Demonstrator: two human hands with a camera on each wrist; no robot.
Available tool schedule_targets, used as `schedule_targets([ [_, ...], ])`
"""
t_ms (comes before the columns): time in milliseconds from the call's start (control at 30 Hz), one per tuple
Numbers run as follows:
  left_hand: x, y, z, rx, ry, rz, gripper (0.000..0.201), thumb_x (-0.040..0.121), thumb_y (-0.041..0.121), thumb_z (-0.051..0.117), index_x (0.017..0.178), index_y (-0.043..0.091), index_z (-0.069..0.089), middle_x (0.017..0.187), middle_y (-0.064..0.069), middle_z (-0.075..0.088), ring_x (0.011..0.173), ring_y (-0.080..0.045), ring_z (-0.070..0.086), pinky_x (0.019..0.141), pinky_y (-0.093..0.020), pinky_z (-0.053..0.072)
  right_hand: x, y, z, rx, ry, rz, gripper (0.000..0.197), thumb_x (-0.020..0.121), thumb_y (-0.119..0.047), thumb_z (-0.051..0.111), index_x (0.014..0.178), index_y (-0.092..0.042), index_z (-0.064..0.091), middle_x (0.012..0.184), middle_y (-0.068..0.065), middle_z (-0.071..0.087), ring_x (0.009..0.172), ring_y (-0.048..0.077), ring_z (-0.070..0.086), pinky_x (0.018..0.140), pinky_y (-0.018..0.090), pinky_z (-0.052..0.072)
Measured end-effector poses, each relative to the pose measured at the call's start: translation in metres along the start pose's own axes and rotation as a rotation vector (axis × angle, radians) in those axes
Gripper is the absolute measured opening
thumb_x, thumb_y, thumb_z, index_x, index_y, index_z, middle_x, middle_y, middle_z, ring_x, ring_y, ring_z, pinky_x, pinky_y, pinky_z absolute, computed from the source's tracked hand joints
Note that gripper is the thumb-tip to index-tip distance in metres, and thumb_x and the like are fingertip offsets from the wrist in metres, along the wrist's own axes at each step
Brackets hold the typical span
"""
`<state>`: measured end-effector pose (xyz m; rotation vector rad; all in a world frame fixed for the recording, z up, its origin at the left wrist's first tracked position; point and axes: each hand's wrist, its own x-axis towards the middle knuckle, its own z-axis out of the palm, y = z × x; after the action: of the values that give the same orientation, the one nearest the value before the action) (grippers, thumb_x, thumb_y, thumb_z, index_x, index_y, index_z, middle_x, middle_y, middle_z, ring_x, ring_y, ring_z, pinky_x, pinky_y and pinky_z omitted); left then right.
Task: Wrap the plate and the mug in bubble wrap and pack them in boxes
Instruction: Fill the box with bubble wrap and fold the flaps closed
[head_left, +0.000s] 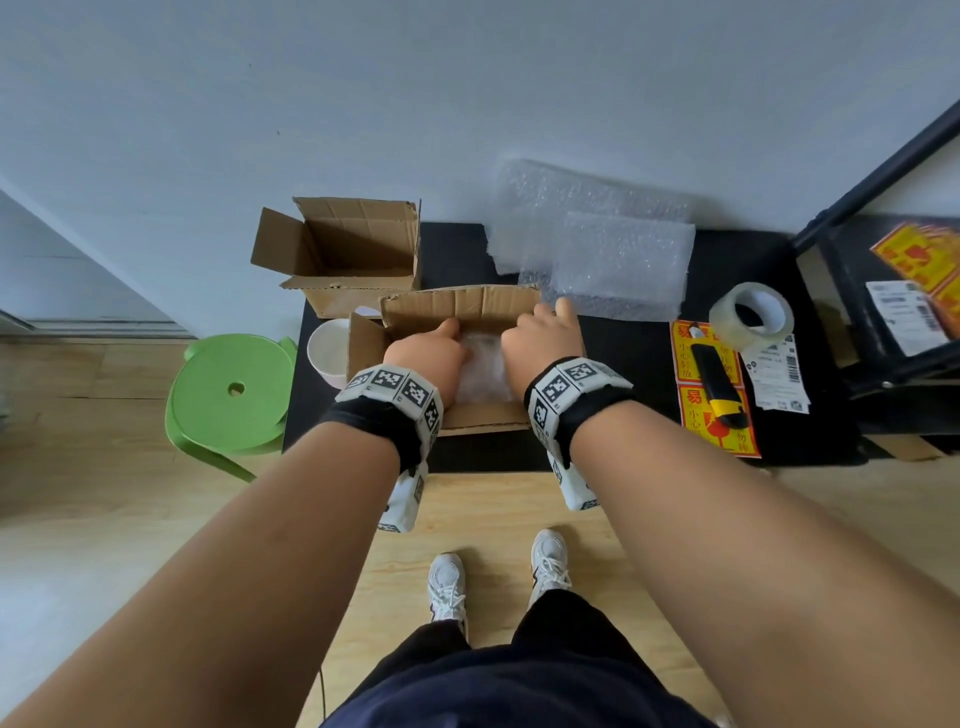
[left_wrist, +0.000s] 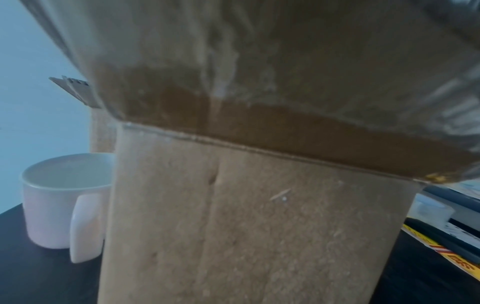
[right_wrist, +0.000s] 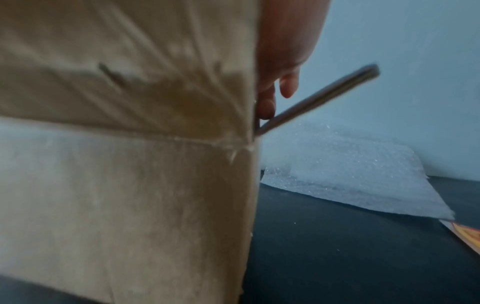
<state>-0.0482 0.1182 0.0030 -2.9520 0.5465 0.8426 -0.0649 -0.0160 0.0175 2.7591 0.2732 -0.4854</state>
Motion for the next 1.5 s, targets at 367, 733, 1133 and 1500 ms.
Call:
schedule_targets([
  [367, 0.0, 0.004, 0.0, 0.119, 0.009, 0.035, 0.034, 0.084, 0.021, 0.067, 0.117, 0.024, 0.063, 0.134, 0.0, 0.037, 0.095, -0.023, 0.059, 0.066, -0.034, 0.046, 0.005, -0.01, 0.0, -0.048, -0.05, -0.116, 0.024, 0.098, -0.033, 0.043, 0.088, -0.023, 0.063, 0.098, -0.004, 0.068, 0.104, 0.019, 0.06, 0.11, 0.039, 0.023],
  [733, -0.004, 0.004, 0.001, 0.118, 0.046, 0.04, 0.031, 0.085, 0.018, 0.065, 0.116, 0.022, 0.064, 0.133, -0.002, 0.037, 0.092, -0.022, 0.058, 0.068, -0.033, 0.047, -0.008, -0.008, -0.009, 0.284, -0.064, 0.079, 0.033, 0.094, -0.011, 0.05, 0.127, -0.01, 0.046, 0.114, 0.009, 0.062, 0.105, 0.028, 0.061, 0.066, 0.036, 0.041],
  [1133, -0.006, -0.001, -0.006, -0.006, 0.012, 0.023, 0.042, 0.086, 0.021, 0.063, 0.128, 0.024, 0.056, 0.132, -0.002, 0.045, 0.103, -0.026, 0.059, 0.088, -0.042, 0.052, -0.004, 0.002, -0.006, 0.428, -0.005, 0.155, 0.029, 0.091, -0.01, 0.055, 0.118, -0.015, 0.064, 0.124, 0.007, 0.054, 0.104, 0.028, 0.061, 0.074, 0.035, 0.047],
  [1500, -0.008, 0.022, -0.074, -0.099, 0.305, 0.085, 0.04, 0.093, 0.01, 0.043, 0.122, 0.027, 0.063, 0.124, -0.001, 0.062, 0.108, -0.023, 0.061, 0.088, -0.036, 0.052, -0.029, 0.085, -0.018, 0.864, 0.327, 0.471, 0.033, 0.094, -0.01, 0.046, 0.119, -0.016, 0.068, 0.125, 0.008, 0.063, 0.11, 0.027, 0.061, 0.087, 0.032, 0.047],
])
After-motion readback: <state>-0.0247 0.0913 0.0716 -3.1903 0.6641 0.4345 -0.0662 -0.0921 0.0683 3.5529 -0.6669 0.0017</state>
